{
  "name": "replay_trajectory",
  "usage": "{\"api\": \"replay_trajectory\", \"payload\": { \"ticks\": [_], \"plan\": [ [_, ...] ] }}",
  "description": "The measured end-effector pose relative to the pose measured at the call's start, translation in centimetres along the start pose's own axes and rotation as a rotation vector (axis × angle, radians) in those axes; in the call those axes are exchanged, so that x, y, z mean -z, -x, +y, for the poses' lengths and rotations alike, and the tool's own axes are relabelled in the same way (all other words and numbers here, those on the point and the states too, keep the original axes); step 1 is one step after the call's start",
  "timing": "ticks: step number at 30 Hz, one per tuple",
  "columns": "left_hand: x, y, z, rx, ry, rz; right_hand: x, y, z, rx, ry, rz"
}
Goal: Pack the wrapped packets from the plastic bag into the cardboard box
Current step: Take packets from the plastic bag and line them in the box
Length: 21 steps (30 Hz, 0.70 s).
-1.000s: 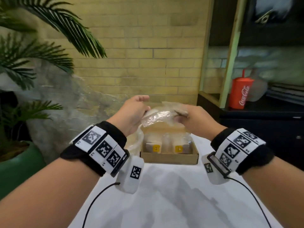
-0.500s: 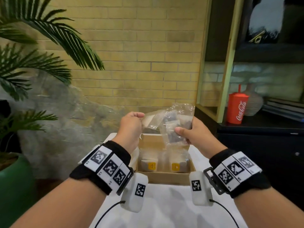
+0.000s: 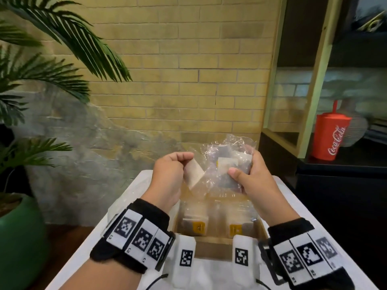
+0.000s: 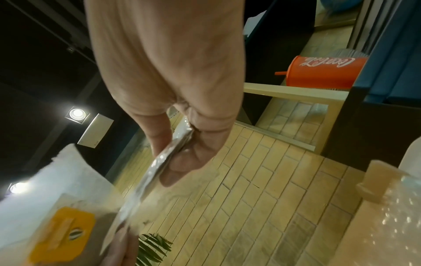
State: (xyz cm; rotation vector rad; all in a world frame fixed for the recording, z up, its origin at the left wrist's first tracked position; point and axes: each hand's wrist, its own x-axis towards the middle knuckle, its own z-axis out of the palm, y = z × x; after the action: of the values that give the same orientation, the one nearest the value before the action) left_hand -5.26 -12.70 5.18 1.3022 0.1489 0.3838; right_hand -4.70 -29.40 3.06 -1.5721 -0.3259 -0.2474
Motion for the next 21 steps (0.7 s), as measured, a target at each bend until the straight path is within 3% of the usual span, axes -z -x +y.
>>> {"api": "replay_trajectory", "payload": {
  "ticks": [4,7,11,16,21],
  "plan": [
    [-0.2,0.0,-0.4,-0.053,0.085,-0.109,-0.5,-0.7,1.2,-0.04,0.021,-0.026],
    [0.0,0.3,-0.9,-0.204,0.095,-0.207,-0.5,-1.1,2.0,-0.053,0.024,-0.034],
    [0.4,0.1,-1.4,-0.316,0.145,-0.173,0.2,-1.5,2.5,-0.046,0.037,0.004],
    [0.4,0.3,-1.6,-0.435,0.022,-0.158,0.9,-1.6,2.3,-0.002,0.077,-0.009],
    [0.7,0.2,-1.7,-0.358,0.063,-0.12,0.7,-1.2,1.9,0.018,0.035,0.01]
  ]
}}
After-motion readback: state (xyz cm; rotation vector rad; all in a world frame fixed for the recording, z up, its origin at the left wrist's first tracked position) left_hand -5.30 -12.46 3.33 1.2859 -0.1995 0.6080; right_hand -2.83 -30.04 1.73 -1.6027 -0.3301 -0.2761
